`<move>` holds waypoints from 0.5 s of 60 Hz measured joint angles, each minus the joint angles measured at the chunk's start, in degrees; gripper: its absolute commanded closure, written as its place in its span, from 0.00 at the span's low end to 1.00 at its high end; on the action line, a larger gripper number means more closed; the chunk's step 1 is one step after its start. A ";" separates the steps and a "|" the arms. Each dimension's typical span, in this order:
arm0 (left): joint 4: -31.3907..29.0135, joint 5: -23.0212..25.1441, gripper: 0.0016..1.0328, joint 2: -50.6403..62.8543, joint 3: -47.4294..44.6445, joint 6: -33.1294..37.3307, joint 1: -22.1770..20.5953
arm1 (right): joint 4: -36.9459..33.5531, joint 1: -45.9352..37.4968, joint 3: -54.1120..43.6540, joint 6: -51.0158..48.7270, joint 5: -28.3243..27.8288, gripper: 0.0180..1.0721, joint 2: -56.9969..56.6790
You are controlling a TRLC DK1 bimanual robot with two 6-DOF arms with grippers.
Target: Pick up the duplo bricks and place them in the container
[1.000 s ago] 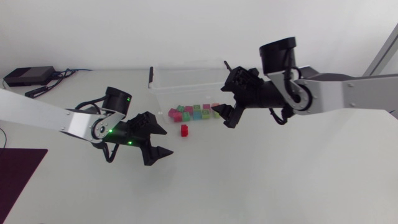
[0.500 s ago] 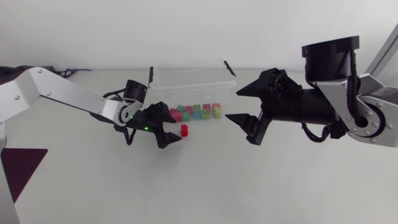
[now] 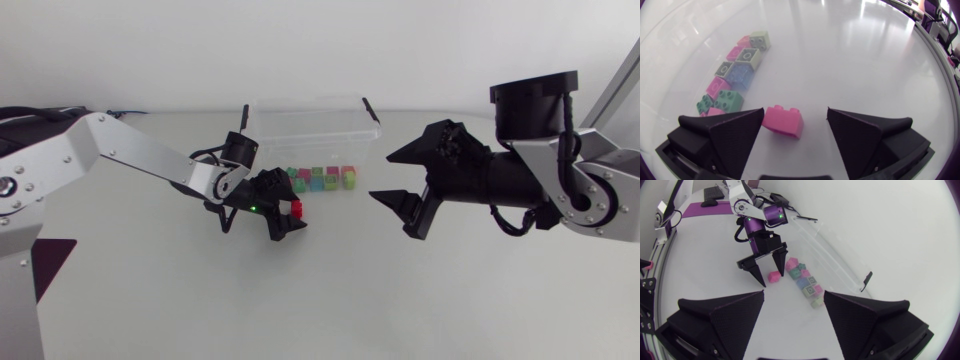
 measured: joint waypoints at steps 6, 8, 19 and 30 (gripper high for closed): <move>-0.09 0.00 0.84 0.00 0.00 0.00 0.02 | -0.04 -0.42 -0.68 -0.02 -0.83 0.17 -1.11; -0.52 -0.02 0.84 0.00 0.00 0.00 0.02 | -0.02 -0.44 -0.76 0.00 -0.87 0.17 -1.46; -4.37 0.02 0.86 -1.18 -0.02 0.44 0.57 | -0.02 -0.72 -1.25 0.00 -1.07 0.17 -2.95; -6.56 -0.24 0.86 -9.66 -6.10 1.03 1.66 | -0.59 -0.72 -2.56 0.00 -1.07 0.17 -4.70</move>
